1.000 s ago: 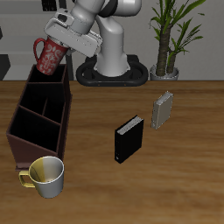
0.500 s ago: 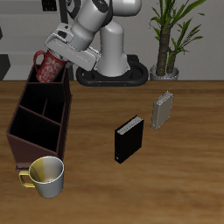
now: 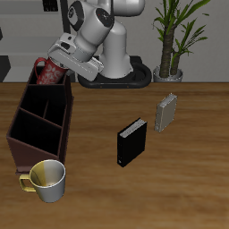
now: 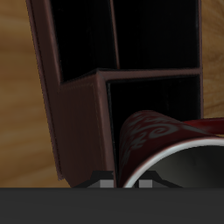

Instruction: Place the red mug into the right desk caddy's right compartment

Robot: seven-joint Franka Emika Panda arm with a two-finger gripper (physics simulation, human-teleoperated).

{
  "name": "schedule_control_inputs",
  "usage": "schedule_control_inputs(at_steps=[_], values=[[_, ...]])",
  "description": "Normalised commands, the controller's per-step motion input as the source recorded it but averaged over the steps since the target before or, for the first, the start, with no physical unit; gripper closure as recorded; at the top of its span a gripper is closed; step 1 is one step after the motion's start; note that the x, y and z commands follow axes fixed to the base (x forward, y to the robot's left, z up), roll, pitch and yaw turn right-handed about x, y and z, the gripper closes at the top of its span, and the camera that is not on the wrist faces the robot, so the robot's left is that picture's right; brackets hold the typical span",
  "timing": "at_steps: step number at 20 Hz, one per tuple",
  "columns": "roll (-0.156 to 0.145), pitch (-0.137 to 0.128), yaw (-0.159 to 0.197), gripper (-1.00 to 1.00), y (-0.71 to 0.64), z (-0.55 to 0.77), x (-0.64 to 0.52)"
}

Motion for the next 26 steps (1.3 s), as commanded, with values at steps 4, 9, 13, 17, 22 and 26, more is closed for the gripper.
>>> schedule_control_inputs(at_steps=[4, 9, 13, 17, 22, 26], values=[[-0.106, 0.087, -0.067, 1.00, -0.47, -0.46, 0.01], [-0.089, 0.063, -0.051, 1.00, -0.30, -0.31, -0.04], [-0.120, 0.003, -0.055, -1.00, -0.19, 0.02, -0.22], [-0.018, -0.063, 0.007, -1.00, 0.06, 0.24, -0.14], [-0.010, -0.058, 0.006, -1.00, 0.04, 0.26, -0.07], [0.040, -0.062, 0.008, -1.00, 0.18, 0.36, 0.00]])
